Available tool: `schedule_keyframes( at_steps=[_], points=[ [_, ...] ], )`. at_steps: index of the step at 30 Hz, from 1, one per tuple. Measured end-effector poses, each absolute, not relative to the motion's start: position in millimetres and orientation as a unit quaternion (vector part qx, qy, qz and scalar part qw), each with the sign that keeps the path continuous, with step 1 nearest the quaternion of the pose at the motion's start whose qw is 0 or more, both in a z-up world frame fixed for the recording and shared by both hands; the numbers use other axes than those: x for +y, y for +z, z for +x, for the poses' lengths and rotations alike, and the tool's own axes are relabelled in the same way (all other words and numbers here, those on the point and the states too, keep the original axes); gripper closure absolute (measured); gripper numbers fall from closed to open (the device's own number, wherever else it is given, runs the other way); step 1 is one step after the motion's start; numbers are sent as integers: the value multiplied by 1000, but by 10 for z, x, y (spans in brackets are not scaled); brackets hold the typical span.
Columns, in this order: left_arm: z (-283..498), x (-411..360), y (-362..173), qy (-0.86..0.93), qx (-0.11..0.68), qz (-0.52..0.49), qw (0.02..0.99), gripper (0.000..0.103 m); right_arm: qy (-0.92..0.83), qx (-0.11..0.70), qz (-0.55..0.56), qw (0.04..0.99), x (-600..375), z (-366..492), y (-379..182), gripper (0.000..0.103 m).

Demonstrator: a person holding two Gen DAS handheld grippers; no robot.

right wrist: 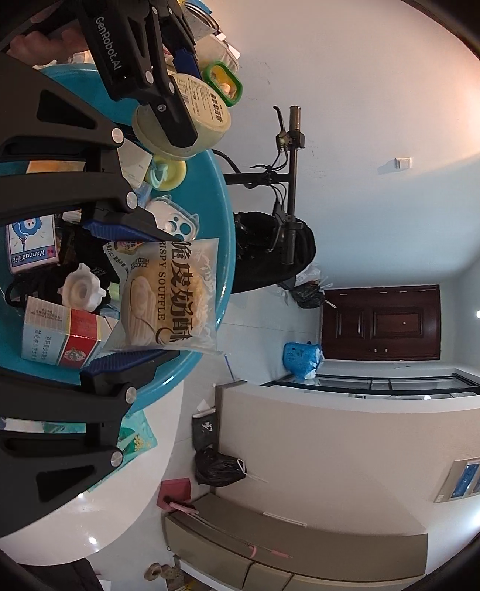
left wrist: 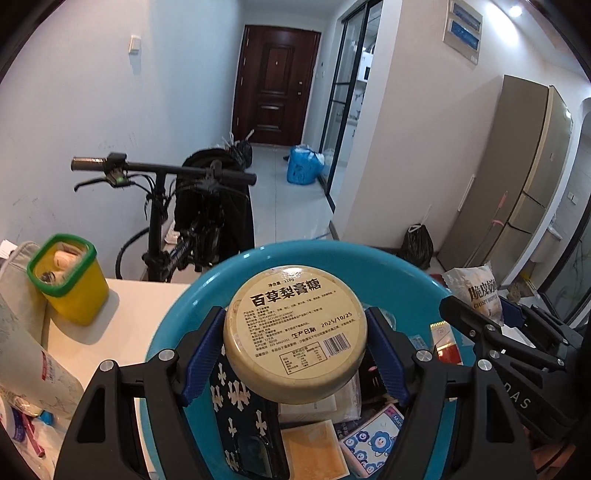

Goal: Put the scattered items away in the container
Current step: 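Lift the pastry bag with the right tool while the left tool carries the tin to the basin, then lower the cream tin into the blue basin and open the left tool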

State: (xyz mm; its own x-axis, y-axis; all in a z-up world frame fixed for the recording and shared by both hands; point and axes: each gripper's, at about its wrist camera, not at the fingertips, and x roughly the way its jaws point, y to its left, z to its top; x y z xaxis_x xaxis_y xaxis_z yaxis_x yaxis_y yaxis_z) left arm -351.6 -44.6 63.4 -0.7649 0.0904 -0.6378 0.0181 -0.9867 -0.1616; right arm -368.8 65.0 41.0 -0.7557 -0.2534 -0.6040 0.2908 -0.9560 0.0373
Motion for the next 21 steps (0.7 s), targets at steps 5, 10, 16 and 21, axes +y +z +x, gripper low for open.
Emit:
schedule_keyframes(
  at_steps=[5, 10, 16, 21],
  points=[
    [-3583, -411, 537, 929, -79, -362, 24, 26, -929, 22, 338, 148, 664, -3778, 318, 54],
    [-3601, -383, 517, 927, -79, -366, 29, 26, -926, 20, 349, 144, 675, -3844, 275, 54],
    [-3601, -373, 516, 926, -78, -368, 31, 26, -925, 18, 350, 146, 675, -3860, 272, 54],
    [-3603, -366, 521, 926, -77, -368, 33, 26, -924, 20, 353, 146, 668, -3875, 260, 54]
  ],
)
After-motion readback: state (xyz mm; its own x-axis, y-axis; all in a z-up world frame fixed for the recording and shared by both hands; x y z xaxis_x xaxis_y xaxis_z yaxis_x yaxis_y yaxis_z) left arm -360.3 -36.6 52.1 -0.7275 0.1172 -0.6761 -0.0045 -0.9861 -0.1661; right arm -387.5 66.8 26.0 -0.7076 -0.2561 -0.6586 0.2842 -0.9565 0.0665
